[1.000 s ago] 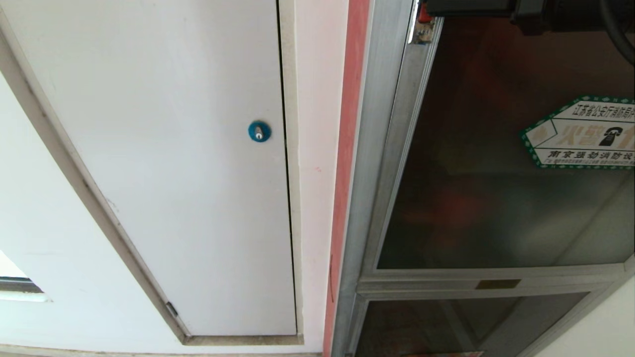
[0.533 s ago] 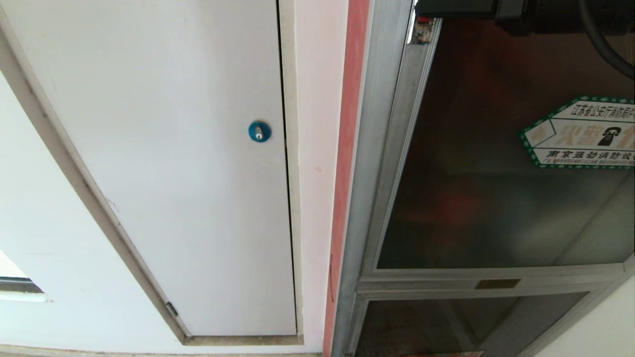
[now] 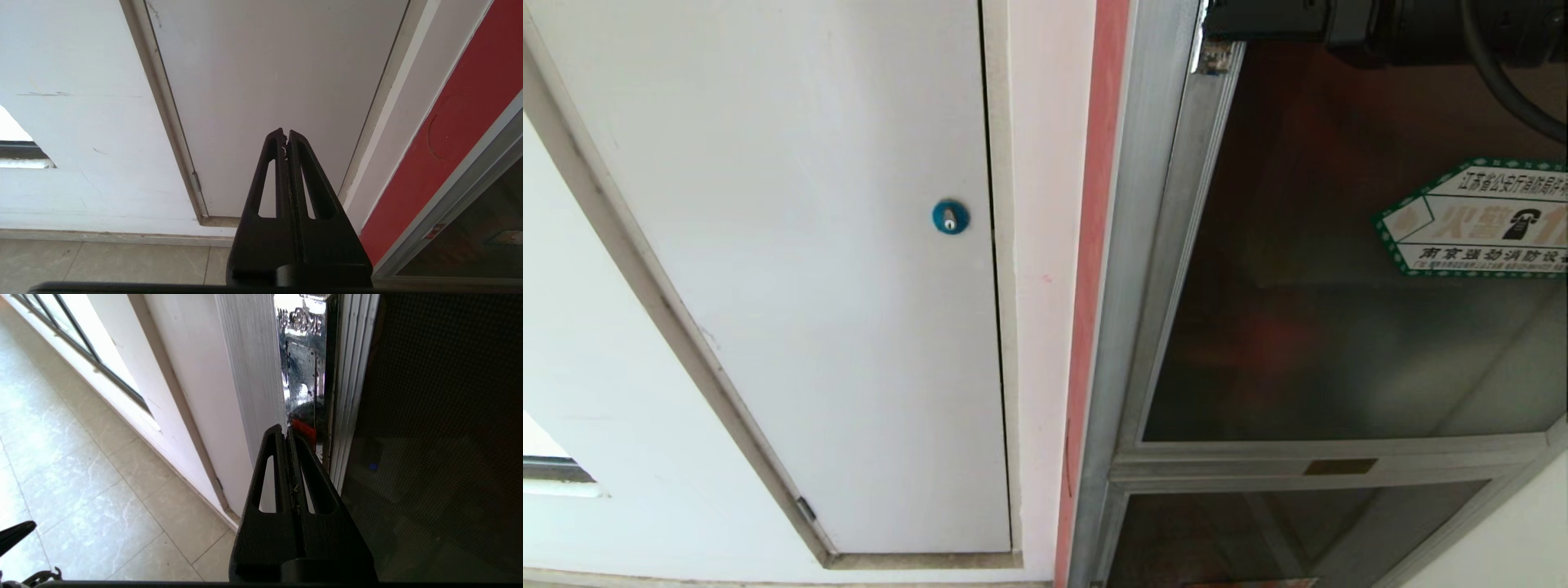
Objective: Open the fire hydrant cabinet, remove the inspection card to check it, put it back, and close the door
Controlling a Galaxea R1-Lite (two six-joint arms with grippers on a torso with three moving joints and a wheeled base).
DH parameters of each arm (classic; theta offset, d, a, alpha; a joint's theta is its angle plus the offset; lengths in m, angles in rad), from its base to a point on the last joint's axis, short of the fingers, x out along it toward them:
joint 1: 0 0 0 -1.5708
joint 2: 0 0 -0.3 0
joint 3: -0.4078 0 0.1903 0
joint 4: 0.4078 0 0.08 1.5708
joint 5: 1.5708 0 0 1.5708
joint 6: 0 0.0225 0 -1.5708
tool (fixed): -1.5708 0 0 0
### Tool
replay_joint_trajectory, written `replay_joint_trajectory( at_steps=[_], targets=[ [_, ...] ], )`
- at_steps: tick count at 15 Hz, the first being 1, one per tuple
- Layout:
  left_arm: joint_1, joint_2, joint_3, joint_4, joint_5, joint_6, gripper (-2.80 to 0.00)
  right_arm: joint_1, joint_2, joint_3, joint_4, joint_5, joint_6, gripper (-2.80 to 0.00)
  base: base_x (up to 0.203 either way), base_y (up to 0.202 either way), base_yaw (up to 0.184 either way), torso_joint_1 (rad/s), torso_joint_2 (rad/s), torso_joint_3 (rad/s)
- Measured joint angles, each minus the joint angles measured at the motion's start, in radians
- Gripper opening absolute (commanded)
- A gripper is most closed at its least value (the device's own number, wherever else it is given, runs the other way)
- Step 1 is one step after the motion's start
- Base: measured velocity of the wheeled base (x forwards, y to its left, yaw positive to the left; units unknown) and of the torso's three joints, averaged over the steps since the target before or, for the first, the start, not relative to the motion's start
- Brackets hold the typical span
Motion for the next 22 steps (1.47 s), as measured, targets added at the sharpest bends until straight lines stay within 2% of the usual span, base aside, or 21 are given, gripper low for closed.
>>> replay_joint_trajectory(
  at_steps=[15, 18, 22],
  targets=[
    [0.000, 0.000, 0.000, 0.000, 0.000, 0.000, -2.80, 0.004, -0.008, 0.010, -0.003, -0.041, 0.021, -2.80, 0.000, 0.000, 0.000, 0.000, 0.00, 0.000],
    [0.000, 0.000, 0.000, 0.000, 0.000, 0.000, -2.80, 0.027, -0.038, 0.036, 0.002, -0.044, 0.027, -2.80, 0.000, 0.000, 0.000, 0.000, 0.00, 0.000],
    [0.000, 0.000, 0.000, 0.000, 0.000, 0.000, -2.80, 0.104, -0.118, 0.114, 0.005, -0.043, 0.034, -2.80, 0.000, 0.000, 0.000, 0.000, 0.00, 0.000]
  ],
)
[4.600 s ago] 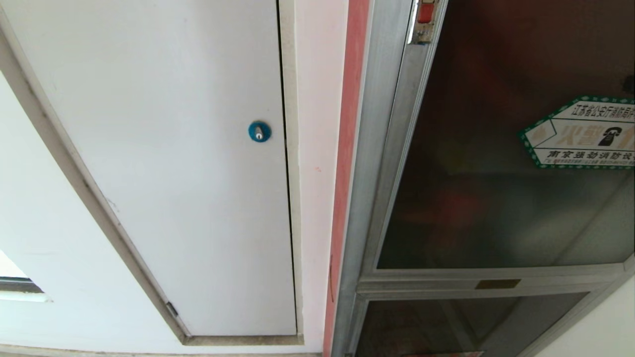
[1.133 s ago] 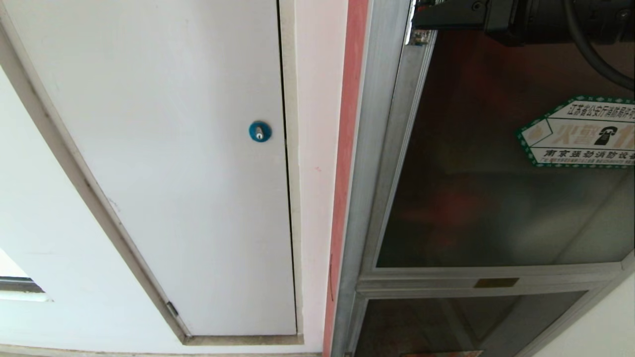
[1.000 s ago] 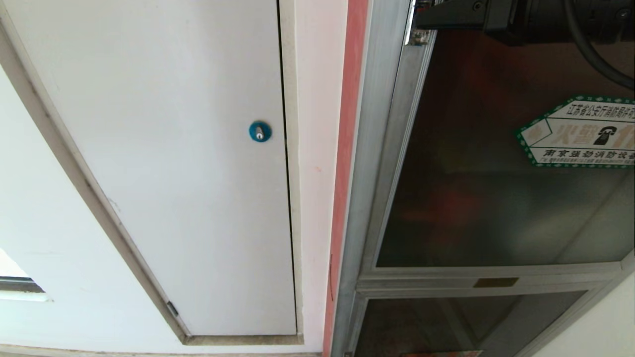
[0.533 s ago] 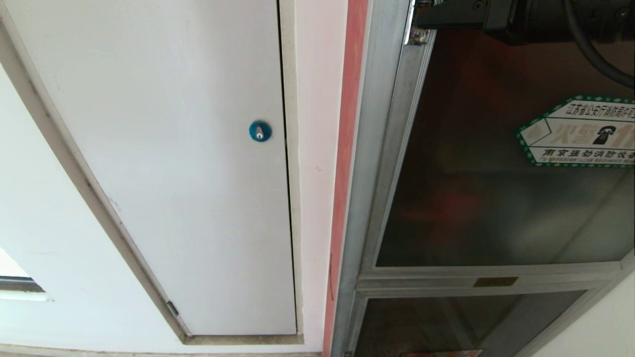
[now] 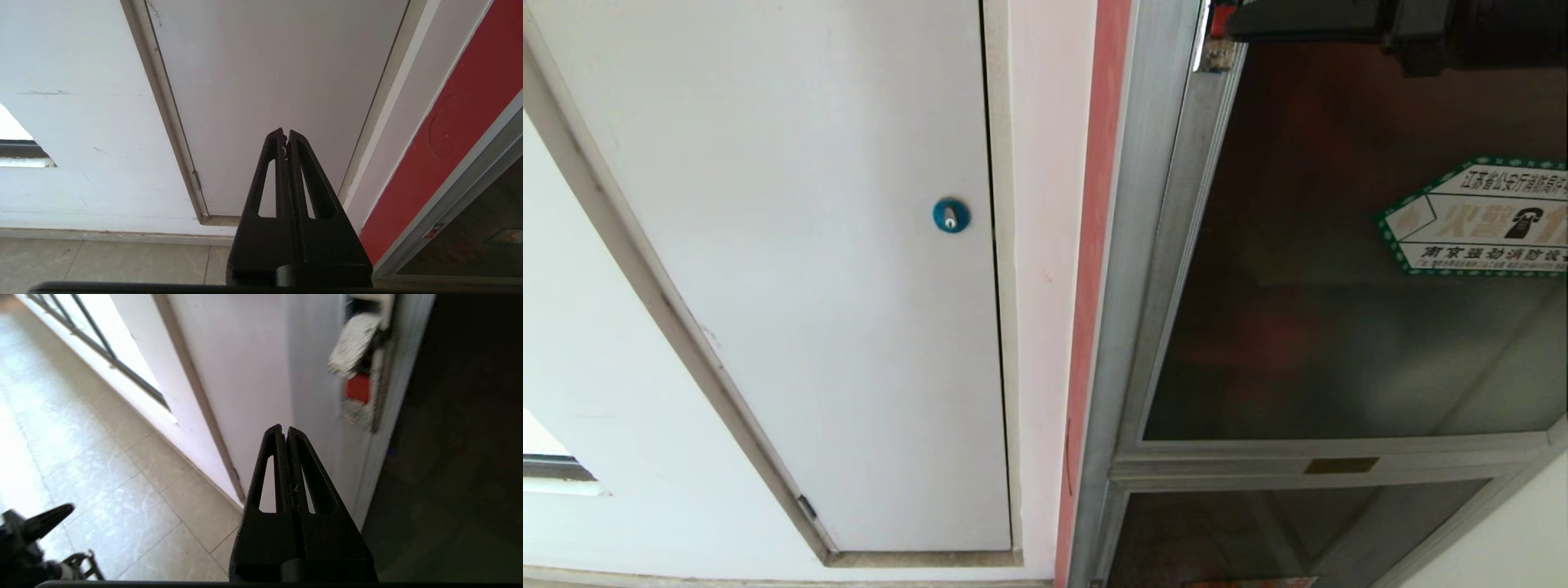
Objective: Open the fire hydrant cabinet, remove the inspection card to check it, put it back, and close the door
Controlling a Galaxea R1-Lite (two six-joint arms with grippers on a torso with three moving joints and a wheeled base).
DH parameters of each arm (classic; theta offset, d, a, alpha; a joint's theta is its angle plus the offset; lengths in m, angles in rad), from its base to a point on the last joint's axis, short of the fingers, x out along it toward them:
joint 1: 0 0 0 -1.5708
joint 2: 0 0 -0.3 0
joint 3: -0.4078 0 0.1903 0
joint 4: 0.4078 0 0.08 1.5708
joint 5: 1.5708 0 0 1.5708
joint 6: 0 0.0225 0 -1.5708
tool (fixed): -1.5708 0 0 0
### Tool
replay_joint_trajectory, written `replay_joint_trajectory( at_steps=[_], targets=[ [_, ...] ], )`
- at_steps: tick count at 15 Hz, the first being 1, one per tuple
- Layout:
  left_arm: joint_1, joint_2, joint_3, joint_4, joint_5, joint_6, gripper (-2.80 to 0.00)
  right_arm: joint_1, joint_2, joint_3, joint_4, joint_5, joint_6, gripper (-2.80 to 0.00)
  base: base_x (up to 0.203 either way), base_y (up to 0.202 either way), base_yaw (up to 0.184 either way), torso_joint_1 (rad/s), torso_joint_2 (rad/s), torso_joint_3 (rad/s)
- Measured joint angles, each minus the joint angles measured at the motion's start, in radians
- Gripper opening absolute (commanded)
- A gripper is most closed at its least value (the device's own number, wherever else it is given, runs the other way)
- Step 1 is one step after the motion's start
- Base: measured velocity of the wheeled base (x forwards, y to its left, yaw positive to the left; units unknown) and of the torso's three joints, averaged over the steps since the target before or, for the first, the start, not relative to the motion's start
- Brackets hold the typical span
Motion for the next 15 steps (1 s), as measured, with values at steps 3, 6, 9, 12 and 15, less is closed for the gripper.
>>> replay_joint_trajectory(
  at_steps=[3, 6, 9, 12, 15],
  targets=[
    [0.000, 0.000, 0.000, 0.000, 0.000, 0.001, -2.80, 0.041, -0.070, 0.105, -0.011, -0.022, 0.005, -2.80, 0.000, 0.000, 0.000, 0.000, 0.00, 0.000],
    [0.000, 0.000, 0.000, 0.000, 0.000, 0.000, -2.80, 0.091, -0.127, 0.273, -0.148, -0.138, 0.015, -2.80, 0.000, 0.000, 0.000, 0.000, 0.00, 0.000],
    [0.000, 0.000, 0.000, -0.001, 0.000, 0.000, -2.80, 0.177, -0.165, 0.502, -0.443, -0.342, -0.010, -2.80, 0.000, 0.000, 0.000, 0.000, 0.00, 0.000],
    [0.000, 0.000, 0.000, 0.000, 0.000, 0.001, -2.80, 0.213, -0.181, 0.680, -0.733, -0.439, -0.090, -2.80, 0.000, 0.000, 0.000, 0.000, 0.00, 0.000],
    [0.001, 0.000, 0.000, 0.000, 0.000, 0.001, -2.80, 0.219, -0.185, 0.771, -0.943, -0.454, -0.154, -2.80, 0.000, 0.000, 0.000, 0.000, 0.00, 0.000]
  ],
)
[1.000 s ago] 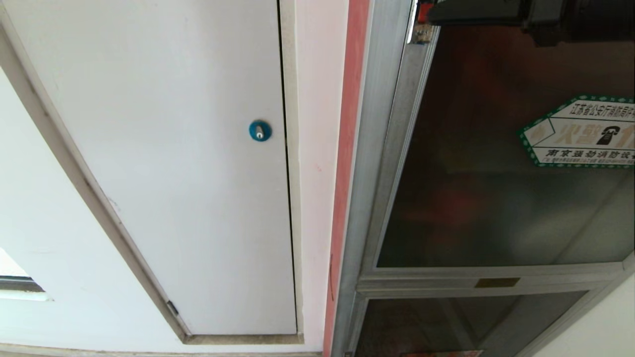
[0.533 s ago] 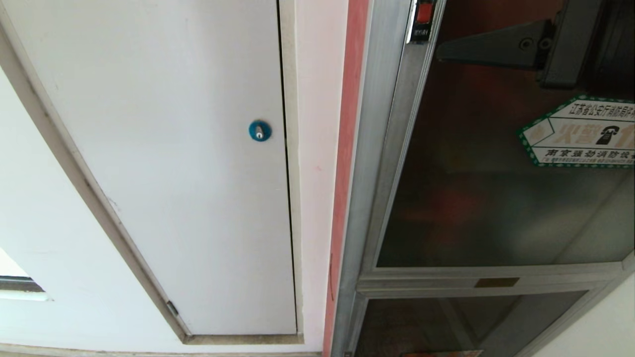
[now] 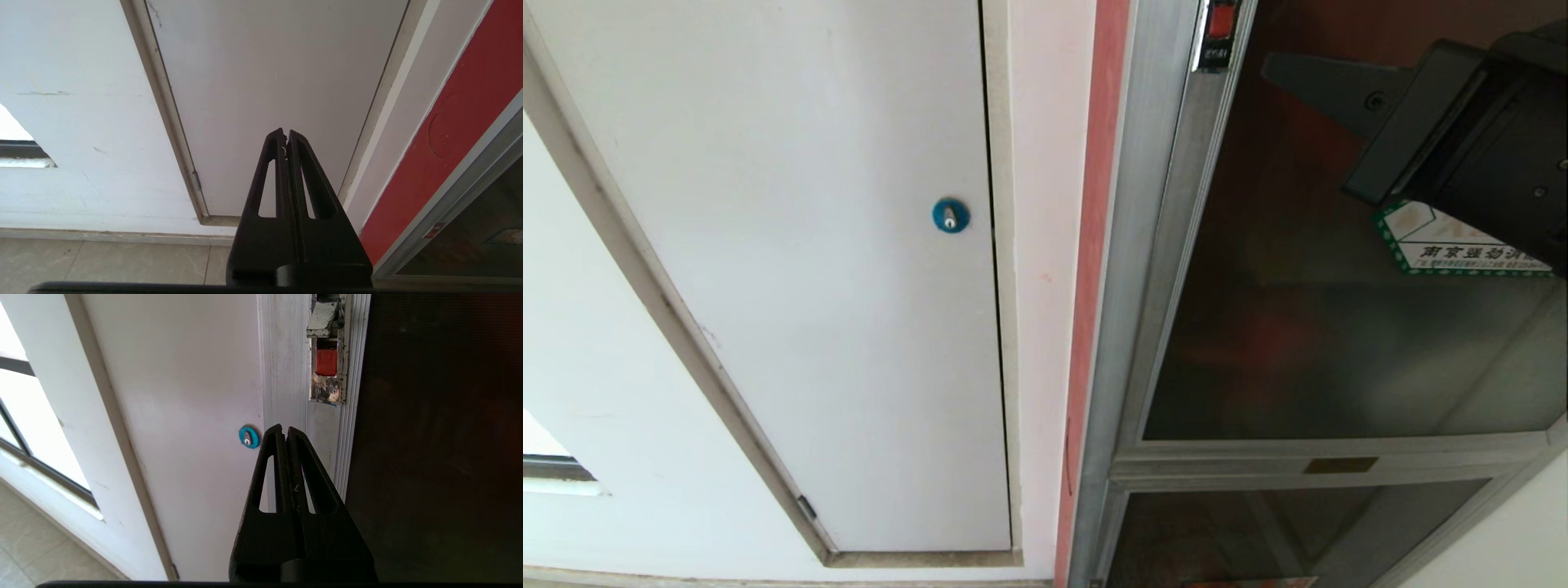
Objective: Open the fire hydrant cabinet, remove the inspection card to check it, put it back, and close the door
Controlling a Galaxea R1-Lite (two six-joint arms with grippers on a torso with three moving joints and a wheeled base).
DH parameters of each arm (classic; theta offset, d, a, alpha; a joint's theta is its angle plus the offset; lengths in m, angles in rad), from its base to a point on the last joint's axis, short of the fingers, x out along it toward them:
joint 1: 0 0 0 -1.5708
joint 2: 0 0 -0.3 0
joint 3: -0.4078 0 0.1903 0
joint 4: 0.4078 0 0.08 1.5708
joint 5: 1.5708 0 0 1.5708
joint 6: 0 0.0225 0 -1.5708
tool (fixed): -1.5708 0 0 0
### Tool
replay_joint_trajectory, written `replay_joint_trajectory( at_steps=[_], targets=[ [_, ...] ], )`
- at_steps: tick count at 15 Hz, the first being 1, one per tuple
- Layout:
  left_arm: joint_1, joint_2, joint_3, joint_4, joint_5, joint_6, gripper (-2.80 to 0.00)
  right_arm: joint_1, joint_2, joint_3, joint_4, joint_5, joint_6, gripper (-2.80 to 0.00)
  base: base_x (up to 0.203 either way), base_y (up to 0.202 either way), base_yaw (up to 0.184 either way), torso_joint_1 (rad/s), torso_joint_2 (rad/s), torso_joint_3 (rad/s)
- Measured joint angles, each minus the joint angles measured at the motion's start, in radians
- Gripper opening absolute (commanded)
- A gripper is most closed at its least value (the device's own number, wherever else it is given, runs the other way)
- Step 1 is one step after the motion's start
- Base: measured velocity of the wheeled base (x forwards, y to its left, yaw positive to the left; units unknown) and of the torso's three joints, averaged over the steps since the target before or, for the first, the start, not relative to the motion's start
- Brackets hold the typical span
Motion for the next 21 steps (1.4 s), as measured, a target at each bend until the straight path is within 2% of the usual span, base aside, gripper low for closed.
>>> replay_joint_trajectory(
  at_steps=[3, 9, 13, 18, 21],
  targets=[
    [0.000, 0.000, 0.000, 0.000, 0.000, 0.000, -2.80, 0.001, 0.008, 0.062, -0.082, 0.000, -0.036, -2.80, 0.000, 0.000, 0.000, 0.000, 0.00, 0.000],
    [-0.001, 0.000, 0.000, 0.000, 0.000, 0.000, -2.80, 0.007, 0.074, 0.163, -0.295, -0.027, -0.174, -2.80, 0.000, 0.000, 0.000, 0.000, 0.00, 0.000],
    [-0.001, 0.000, 0.000, 0.000, 0.000, 0.000, -2.80, 0.010, 0.132, 0.213, -0.538, -0.087, -0.278, -2.80, 0.000, 0.000, 0.000, 0.000, 0.00, 0.000],
    [0.000, 0.000, 0.000, 0.000, -0.001, -0.001, -2.80, 0.031, 0.157, 0.220, -0.562, -0.121, -0.290, -2.80, 0.000, 0.000, 0.000, 0.000, 0.00, 0.000],
    [-0.001, 0.000, 0.000, 0.000, 0.000, 0.000, -2.80, 0.059, 0.169, 0.196, -0.563, -0.182, -0.368, -2.80, 0.000, 0.000, 0.000, 0.000, 0.00, 0.000]
  ],
)
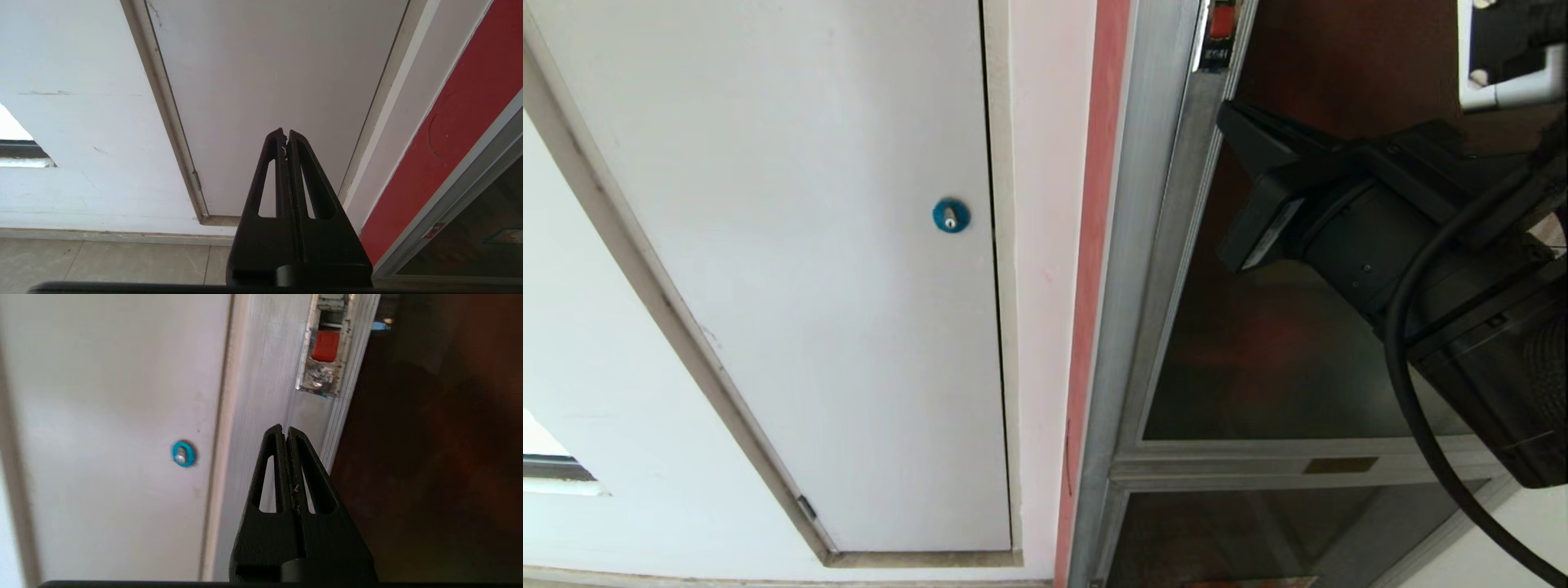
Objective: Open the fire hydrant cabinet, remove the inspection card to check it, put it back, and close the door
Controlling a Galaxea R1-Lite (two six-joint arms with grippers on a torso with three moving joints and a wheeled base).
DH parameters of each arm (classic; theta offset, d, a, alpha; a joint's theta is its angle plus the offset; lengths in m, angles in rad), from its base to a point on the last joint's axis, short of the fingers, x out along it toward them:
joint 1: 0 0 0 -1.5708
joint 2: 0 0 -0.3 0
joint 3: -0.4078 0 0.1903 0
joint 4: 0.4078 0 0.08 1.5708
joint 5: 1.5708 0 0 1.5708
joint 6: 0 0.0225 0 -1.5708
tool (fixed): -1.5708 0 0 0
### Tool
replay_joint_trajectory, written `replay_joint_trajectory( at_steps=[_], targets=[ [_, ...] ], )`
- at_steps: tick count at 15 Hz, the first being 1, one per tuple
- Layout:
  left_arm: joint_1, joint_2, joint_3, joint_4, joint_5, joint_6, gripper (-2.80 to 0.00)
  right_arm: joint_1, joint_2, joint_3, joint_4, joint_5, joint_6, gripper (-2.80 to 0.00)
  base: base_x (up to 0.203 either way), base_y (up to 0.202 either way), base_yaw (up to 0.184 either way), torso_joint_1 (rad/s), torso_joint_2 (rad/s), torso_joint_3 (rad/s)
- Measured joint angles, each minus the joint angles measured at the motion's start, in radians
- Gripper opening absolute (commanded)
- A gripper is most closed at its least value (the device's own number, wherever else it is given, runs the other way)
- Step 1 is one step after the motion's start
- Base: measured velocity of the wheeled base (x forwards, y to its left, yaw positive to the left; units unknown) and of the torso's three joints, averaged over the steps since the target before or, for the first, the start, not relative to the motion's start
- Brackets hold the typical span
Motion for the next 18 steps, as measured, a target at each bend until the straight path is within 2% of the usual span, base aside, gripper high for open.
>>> replay_joint_trajectory(
  at_steps=[2, 6, 8, 10, 12, 16, 17, 18],
  targets=[
    [0.000, 0.000, 0.000, 0.000, 0.000, -0.001, -2.80, 0.019, 0.007, -0.012, -0.002, -0.075, -0.060, -2.80, 0.000, 0.000, 0.000, 0.000, 0.00, 0.000],
    [0.000, 0.000, 0.000, 0.000, 0.000, 0.000, -2.80, 0.065, 0.024, -0.079, -0.003, -0.211, -0.089, -2.80, 0.000, 0.000, 0.000, 0.000, 0.00, 0.000],
    [0.000, 0.000, 0.000, 0.000, 0.000, 0.000, -2.80, 0.103, 0.033, -0.099, -0.006, -0.238, -0.083, -2.80, 0.000, 0.000, 0.000, 0.000, 0.00, 0.000],
    [0.000, 0.000, 0.000, 0.000, 0.000, 0.000, -2.80, 0.143, 0.040, -0.119, -0.008, -0.271, -0.043, -2.80, 0.000, 0.000, 0.000, 0.000, 0.00, 0.000],
    [0.000, 0.000, 0.000, 0.000, 0.000, 0.000, -2.80, 0.157, 0.049, -0.147, -0.010, -0.291, -0.014, -2.80, 0.000, 0.000, 0.000, 0.000, 0.00, 0.000],
    [0.000, 0.000, 0.000, 0.000, 0.000, 0.000, -2.80, 0.158, 0.066, -0.176, -0.060, -0.322, -0.023, -2.80, 0.000, 0.000, 0.000, 0.000, 0.00, 0.000],
    [0.000, 0.000, 0.000, 0.000, 0.000, -0.001, -2.80, 0.154, 0.068, -0.177, -0.061, -0.322, -0.026, 0.00, 0.000, 0.000, 0.000, 0.000, 0.00, 0.000],
    [0.000, 0.000, 0.000, 0.000, 0.000, -0.001, -2.80, 0.153, 0.070, -0.177, -0.061, -0.322, -0.027, 0.00, 0.000, 0.000, 0.000, 0.000, 0.00, 0.000]
  ],
)
